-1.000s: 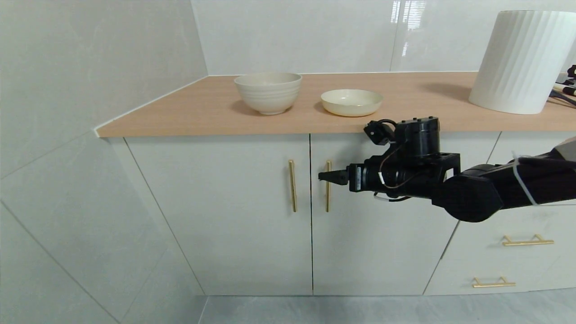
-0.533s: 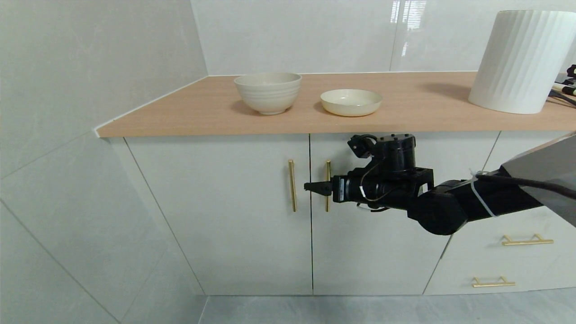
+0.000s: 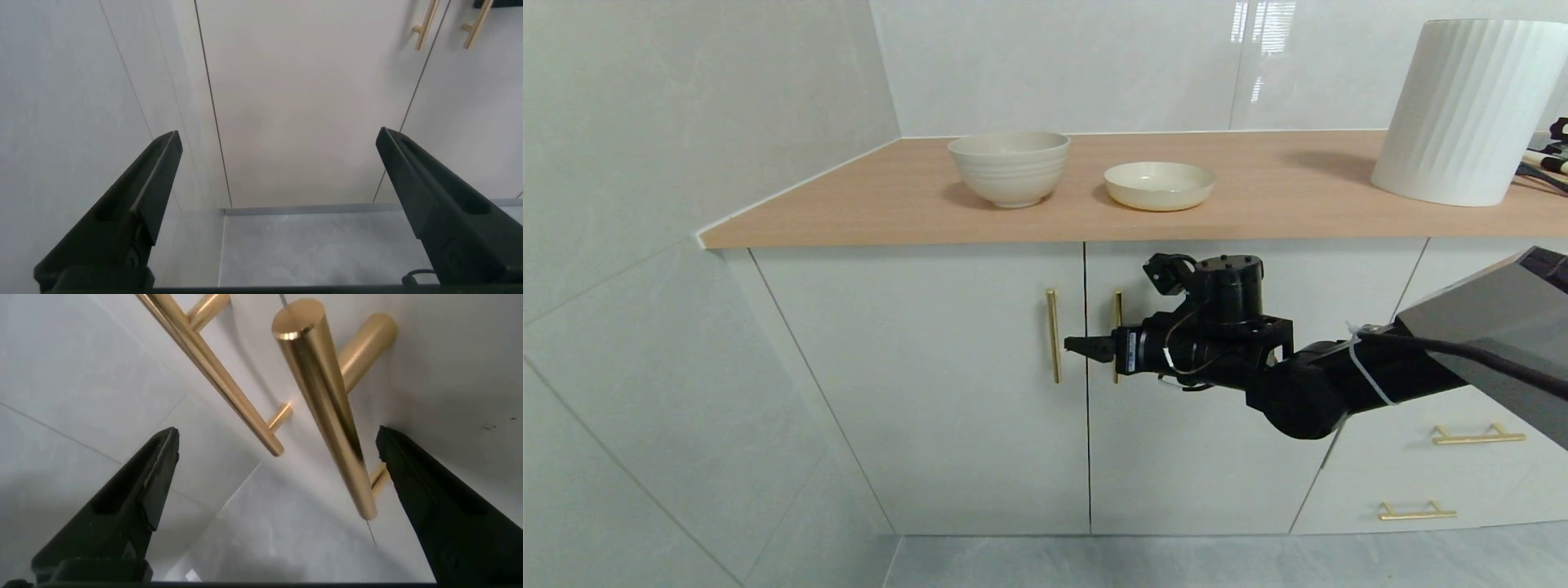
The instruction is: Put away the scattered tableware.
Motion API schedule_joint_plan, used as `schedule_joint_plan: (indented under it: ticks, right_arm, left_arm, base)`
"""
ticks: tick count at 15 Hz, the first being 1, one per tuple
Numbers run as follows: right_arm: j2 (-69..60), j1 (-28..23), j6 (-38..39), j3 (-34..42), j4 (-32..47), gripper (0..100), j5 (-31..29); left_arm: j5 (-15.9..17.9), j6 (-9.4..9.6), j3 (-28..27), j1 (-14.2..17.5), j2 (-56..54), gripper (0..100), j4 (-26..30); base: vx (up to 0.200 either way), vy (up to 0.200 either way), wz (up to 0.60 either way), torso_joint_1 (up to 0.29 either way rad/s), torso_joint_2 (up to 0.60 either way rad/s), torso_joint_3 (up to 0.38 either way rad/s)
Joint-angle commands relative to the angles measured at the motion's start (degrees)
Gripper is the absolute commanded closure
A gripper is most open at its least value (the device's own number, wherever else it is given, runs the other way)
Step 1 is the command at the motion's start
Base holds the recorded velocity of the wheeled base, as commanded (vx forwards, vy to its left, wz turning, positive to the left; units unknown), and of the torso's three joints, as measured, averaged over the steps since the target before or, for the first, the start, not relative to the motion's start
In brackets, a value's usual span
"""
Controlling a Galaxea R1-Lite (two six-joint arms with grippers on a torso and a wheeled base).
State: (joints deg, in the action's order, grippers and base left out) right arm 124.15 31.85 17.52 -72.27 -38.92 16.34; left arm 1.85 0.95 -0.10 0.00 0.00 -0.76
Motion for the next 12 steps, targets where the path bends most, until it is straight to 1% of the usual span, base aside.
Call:
schedule_joint_plan:
  ticks: [1,4,7,12]
  right_arm:
    - [-0.4,0.4,0.7,0.3,-1.2,0,0.0]
    - [-0.3,2.4,2.6,1.9,-5.6,0,-0.1]
    - [-1.8,3.3,2.7,3.9,-6.2,0,-0.1]
    - [-6.2,5.4,3.9,11.0,-11.0,0,0.4]
  left_arm:
    - [0.0,0.02,0.0,0.0,0.0,0,0.0]
    - [0.0,0.02,0.0,0.0,0.0,0,0.0]
    - [0.0,0.02,0.0,0.0,0.0,0,0.0]
    - [0.0,0.02,0.0,0.0,0.0,0,0.0]
  base:
    - [0.000,0.000,0.00,0.000,0.00,0.000]
    - [0.000,0.000,0.00,0.000,0.00,0.000]
    - [0.000,0.000,0.00,0.000,0.00,0.000]
    - [0.000,0.000,0.00,0.000,0.00,0.000]
